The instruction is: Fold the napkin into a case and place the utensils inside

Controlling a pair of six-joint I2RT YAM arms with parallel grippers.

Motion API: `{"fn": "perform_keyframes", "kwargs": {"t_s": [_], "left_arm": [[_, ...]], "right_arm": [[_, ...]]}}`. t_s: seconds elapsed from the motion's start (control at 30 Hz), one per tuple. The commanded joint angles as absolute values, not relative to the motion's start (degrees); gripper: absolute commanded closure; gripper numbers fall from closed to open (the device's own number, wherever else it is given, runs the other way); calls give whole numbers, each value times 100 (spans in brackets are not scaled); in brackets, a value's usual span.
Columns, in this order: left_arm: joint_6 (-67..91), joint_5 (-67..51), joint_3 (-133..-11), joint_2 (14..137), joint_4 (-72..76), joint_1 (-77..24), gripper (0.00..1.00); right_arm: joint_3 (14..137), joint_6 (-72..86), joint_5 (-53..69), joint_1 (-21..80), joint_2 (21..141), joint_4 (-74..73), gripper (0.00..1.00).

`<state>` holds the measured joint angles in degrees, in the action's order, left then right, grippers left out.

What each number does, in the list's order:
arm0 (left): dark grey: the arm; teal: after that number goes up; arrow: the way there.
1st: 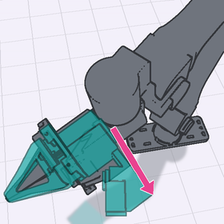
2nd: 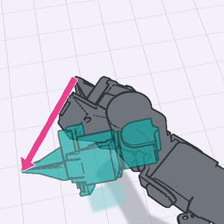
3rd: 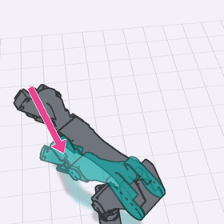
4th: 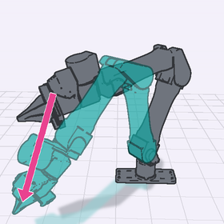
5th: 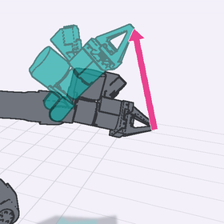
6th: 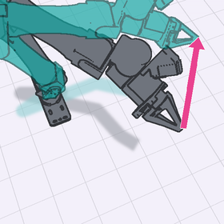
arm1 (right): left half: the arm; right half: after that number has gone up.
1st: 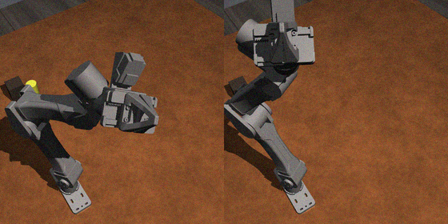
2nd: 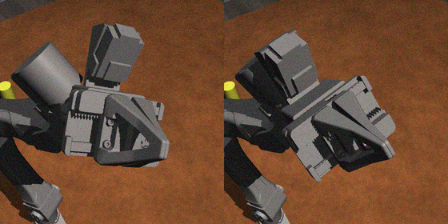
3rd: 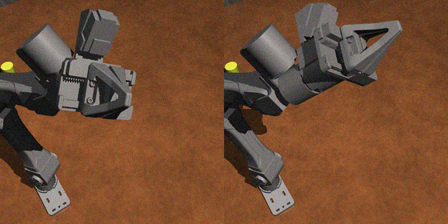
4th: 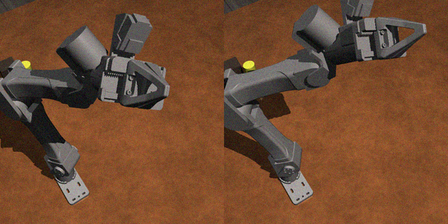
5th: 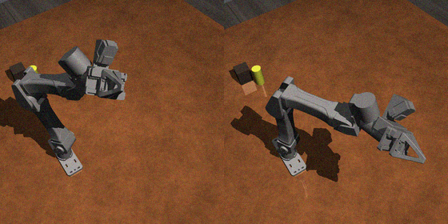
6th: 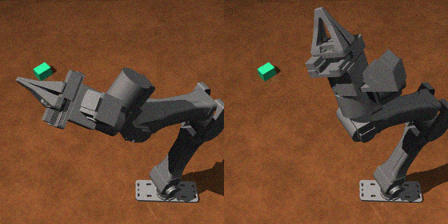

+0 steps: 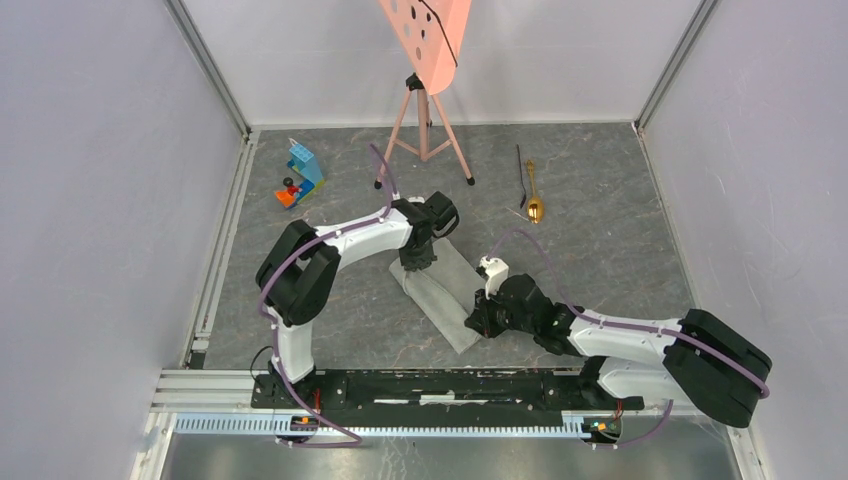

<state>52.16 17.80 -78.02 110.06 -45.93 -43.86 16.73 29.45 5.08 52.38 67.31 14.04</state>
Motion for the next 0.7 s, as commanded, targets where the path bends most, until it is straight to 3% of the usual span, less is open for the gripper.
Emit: {"fn": "perform_keyframes", "kwargs": {"t_s": [0.0,0.1,0.23,0.3,0.37,0.43,0.6,0.67], "left_arm": [[4807,1622,-7625,10499,-4231,-4412,71],[4667,1392,-7419,10131,-3978,-4411,51],[4499,1185,-7239,9542,-3772,-4414,26],[4374,1160,-7137,9285,-3773,-4384,19],[4310,991,-6927,9051,-3695,-4264,18],[4307,689,-6584,8803,-3517,-4001,29],[4361,-543,-5687,8483,-2490,-3089,70],[4337,-834,-5625,8614,-2304,-2940,81]], "right_arm": [[1551,3122,327,5229,6568,1546,94],[1503,3204,336,5223,6615,1640,100],[1438,3268,386,5229,6667,1780,100],[1437,3282,383,5225,6671,1793,100],[1465,3284,365,5227,6669,1754,100],[1480,3295,353,5227,6663,1746,100],[1502,3316,349,5231,6688,1765,100],[1501,3317,341,5229,6704,1765,100]]}}
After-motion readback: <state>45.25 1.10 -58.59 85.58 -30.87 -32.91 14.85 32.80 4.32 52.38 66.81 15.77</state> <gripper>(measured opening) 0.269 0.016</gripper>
